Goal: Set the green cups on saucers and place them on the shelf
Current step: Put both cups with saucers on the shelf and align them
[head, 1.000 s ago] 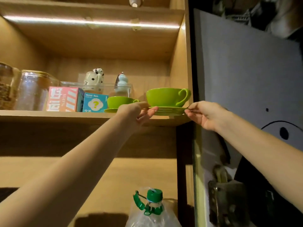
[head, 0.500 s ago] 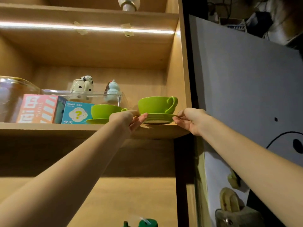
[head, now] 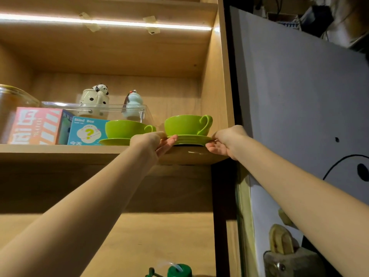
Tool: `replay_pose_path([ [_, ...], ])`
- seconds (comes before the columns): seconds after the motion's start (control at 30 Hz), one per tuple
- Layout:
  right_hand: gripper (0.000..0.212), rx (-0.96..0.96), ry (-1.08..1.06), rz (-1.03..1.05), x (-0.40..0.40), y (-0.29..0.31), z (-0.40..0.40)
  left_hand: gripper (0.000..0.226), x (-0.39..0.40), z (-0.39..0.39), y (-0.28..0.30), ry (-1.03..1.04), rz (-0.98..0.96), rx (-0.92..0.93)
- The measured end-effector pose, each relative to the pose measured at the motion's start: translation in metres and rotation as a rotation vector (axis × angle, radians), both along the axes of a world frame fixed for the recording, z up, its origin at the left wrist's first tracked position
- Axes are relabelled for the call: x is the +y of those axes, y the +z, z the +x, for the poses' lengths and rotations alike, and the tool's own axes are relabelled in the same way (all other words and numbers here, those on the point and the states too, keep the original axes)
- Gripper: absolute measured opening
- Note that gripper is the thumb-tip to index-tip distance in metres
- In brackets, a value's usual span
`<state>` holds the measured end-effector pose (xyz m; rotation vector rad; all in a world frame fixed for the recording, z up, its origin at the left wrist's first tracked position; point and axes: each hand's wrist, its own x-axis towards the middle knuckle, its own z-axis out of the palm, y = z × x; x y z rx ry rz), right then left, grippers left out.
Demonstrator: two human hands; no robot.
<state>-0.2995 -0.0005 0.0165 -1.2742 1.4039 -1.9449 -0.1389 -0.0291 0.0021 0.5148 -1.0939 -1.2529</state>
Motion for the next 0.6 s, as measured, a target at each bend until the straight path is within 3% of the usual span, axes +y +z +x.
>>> replay_pose_path([
  [0.13,0.029,0.074,-0.062,0.105,-0.006,0.006,-0.004,0.017,0.000,-0.001,-0.002,0.025,0.003,0.000],
  [0.27,0.030,0.054,0.077,0.205,-0.003,0.009,-0.007,0.015,0.001,-0.004,-0.007,0.113,-0.066,-0.051],
  [0.4,0.023,0.020,0.189,0.135,0.010,0.004,-0.005,0.028,0.004,-0.006,-0.018,0.210,-0.190,-0.090],
  [0.43,0.027,0.062,0.119,0.090,0.014,-0.001,-0.005,0.031,0.005,-0.004,-0.024,0.295,-0.273,-0.140],
  [0.5,0.033,0.253,-0.149,-0.091,0.021,-0.018,-0.008,0.028,0.006,0.000,-0.043,0.665,-0.533,-0.373],
  [0.53,0.033,0.398,-0.289,-0.210,0.026,-0.030,-0.008,0.023,0.007,0.003,-0.053,0.888,-0.684,-0.507],
  [0.6,0.035,0.699,-0.419,-0.346,0.034,-0.056,-0.005,0.036,0.005,0.005,-0.070,1.171,-0.902,-0.775],
])
